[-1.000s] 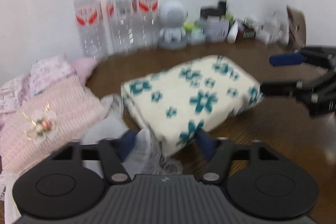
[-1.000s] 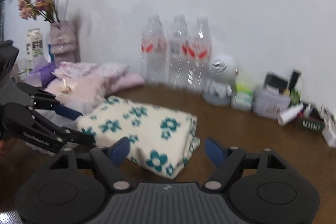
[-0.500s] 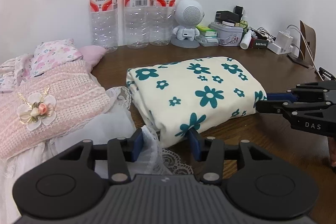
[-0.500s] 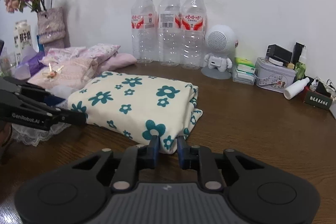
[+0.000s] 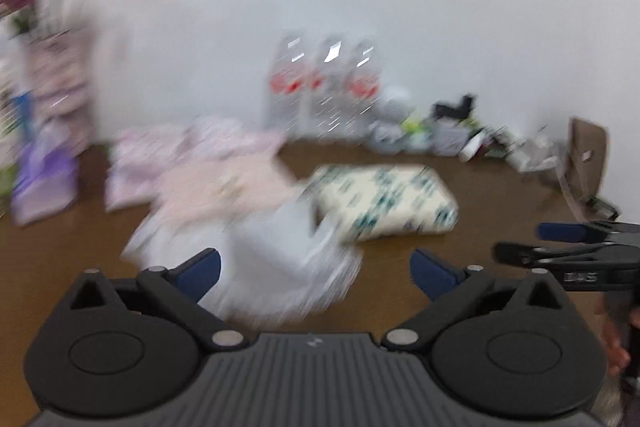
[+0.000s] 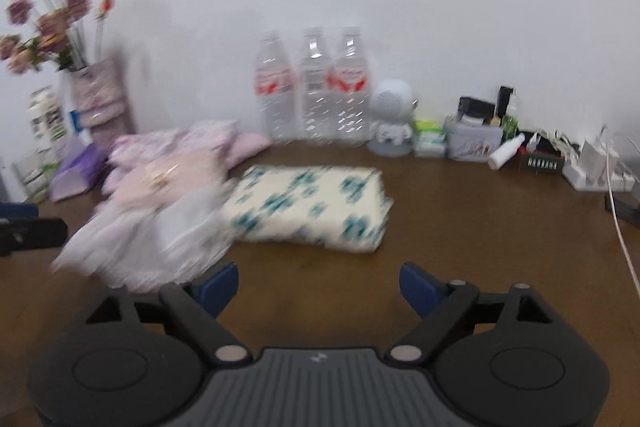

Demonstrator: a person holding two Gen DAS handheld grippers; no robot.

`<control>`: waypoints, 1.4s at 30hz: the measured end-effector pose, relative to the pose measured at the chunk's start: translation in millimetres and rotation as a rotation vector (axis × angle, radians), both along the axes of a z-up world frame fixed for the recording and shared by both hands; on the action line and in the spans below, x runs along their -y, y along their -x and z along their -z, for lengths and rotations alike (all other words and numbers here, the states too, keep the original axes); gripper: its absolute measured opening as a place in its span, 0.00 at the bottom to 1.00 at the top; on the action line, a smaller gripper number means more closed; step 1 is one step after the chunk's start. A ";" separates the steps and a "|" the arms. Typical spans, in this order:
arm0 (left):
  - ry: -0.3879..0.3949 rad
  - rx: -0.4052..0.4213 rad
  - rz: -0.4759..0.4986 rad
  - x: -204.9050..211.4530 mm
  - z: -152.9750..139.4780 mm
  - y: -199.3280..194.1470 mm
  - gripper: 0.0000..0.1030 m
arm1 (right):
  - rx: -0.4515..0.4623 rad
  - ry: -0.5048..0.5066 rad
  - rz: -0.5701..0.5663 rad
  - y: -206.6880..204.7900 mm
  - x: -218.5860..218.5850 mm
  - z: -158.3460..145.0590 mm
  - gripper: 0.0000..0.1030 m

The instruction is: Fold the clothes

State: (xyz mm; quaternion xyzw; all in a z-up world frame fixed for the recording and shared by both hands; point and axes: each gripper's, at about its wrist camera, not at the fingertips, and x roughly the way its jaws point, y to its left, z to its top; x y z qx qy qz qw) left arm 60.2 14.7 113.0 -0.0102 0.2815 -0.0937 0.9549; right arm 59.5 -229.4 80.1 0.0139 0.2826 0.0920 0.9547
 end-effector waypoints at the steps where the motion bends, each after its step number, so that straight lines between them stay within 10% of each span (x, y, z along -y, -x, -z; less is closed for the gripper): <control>1: -0.017 -0.012 -0.034 -3.7 9.2 16.1 1.00 | -0.007 -0.008 0.001 14.4 -5.1 6.5 0.89; 9: 0.079 -0.092 -0.169 -56.0 68.5 106.0 1.00 | -0.094 -0.051 0.003 89.7 -34.9 56.4 0.89; 22: -0.117 -0.119 -0.175 -27.5 93.9 91.9 1.00 | -0.110 0.048 0.012 93.1 -71.8 70.3 1.00; 42: -0.106 -0.107 -0.153 -21.7 95.3 92.5 1.00 | -0.105 0.075 -0.013 90.6 -86.7 73.3 1.00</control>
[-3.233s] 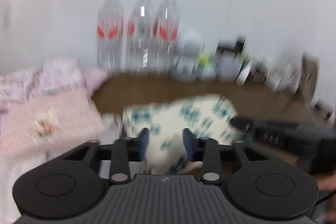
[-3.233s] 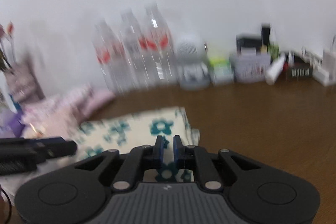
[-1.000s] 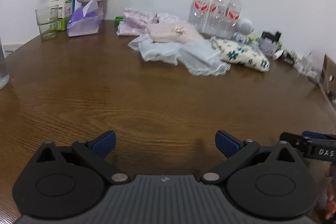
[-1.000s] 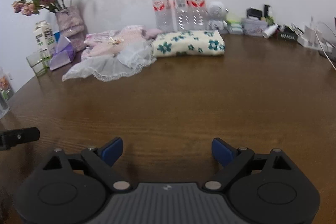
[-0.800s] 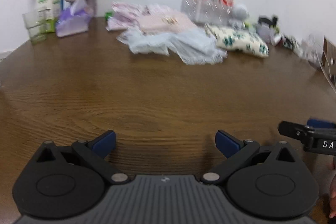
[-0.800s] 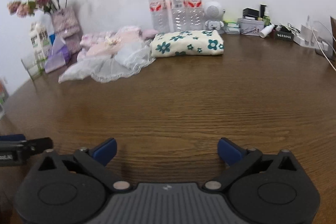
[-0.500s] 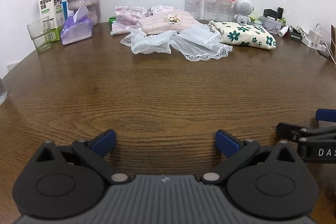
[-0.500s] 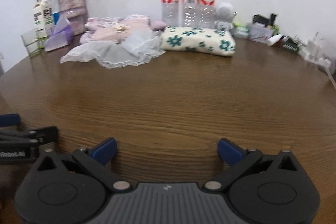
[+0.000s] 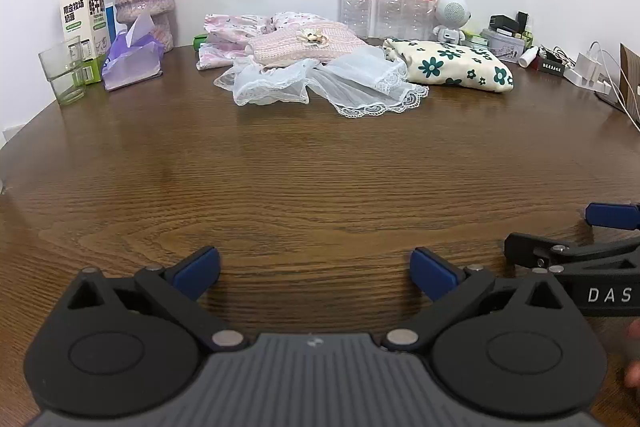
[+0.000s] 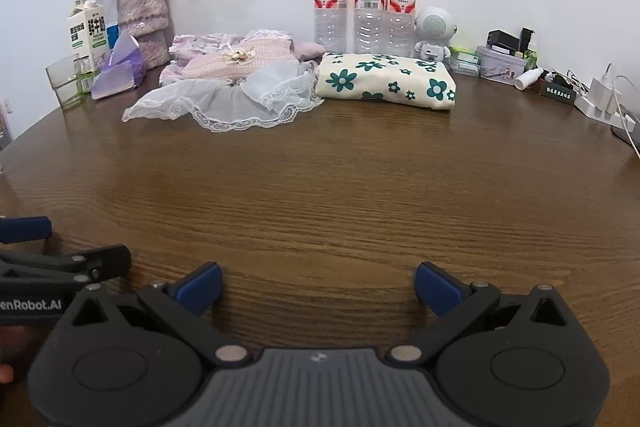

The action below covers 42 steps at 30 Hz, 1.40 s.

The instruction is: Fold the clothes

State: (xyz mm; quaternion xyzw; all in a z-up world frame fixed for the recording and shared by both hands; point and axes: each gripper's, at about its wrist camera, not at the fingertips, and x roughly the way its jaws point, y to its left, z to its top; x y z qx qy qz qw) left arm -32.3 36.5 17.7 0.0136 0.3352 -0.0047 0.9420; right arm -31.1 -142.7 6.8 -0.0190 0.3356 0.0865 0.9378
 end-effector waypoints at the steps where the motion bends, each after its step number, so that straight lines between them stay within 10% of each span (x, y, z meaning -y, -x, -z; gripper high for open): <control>1: 0.000 0.000 0.000 0.0 0.0 0.0 1.00 | 0.000 0.000 0.000 -0.3 0.1 0.5 1.00; 42: 0.003 -0.001 -0.023 0.9 0.7 1.2 1.00 | -0.004 -0.002 0.008 1.4 -2.1 -1.7 1.00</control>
